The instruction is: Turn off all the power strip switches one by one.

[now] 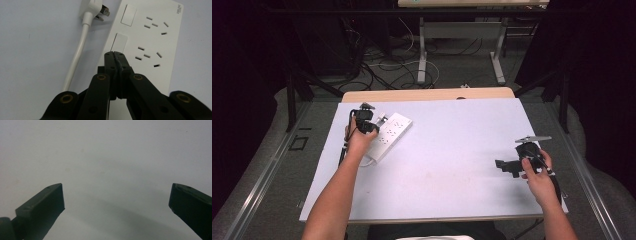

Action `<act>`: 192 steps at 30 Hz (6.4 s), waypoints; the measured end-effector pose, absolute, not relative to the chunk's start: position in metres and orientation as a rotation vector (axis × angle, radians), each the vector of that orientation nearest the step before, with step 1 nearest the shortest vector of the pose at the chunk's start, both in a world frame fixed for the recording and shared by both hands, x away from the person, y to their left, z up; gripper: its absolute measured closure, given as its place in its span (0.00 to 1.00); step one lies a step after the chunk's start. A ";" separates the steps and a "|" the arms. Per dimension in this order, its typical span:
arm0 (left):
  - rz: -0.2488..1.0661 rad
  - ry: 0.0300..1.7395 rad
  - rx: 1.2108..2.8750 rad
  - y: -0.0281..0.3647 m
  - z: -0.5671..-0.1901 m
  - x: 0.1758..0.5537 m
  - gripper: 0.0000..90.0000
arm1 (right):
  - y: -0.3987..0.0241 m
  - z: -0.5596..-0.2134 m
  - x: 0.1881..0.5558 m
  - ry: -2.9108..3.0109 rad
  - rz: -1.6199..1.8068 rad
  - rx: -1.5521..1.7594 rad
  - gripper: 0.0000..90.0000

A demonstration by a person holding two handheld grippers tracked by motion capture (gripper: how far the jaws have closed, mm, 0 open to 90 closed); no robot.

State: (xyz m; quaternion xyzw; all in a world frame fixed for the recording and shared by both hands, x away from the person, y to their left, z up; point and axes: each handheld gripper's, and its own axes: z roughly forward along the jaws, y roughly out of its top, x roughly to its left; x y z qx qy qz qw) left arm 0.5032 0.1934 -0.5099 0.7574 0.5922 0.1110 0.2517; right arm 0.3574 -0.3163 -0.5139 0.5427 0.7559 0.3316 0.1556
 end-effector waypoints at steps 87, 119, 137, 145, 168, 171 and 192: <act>0.355 1.580 1.961 0.192 -0.513 0.515 1.00 | -0.317 -0.515 0.357 2.165 0.947 1.564 0.00; 0.359 1.584 1.973 0.175 -0.521 0.529 1.00 | -0.319 -0.515 0.356 2.164 0.950 1.563 0.00; 0.378 1.581 2.000 0.173 -0.521 0.529 1.00 | -0.318 -0.516 0.356 2.166 0.946 1.555 0.00; 0.349 1.578 1.997 0.173 -0.522 0.530 1.00 | -0.318 -0.514 0.356 2.161 0.951 1.559 0.00; 0.367 1.585 1.998 0.171 -0.522 0.530 1.00 | -0.318 -0.516 0.357 2.171 0.944 1.559 0.00; 0.367 1.587 1.985 0.171 -0.523 0.530 1.00 | -0.317 -0.517 0.357 2.170 0.946 1.562 0.00; 0.387 1.568 1.972 0.163 -0.507 0.533 1.00 | -0.318 -0.517 0.356 2.169 0.943 1.565 0.00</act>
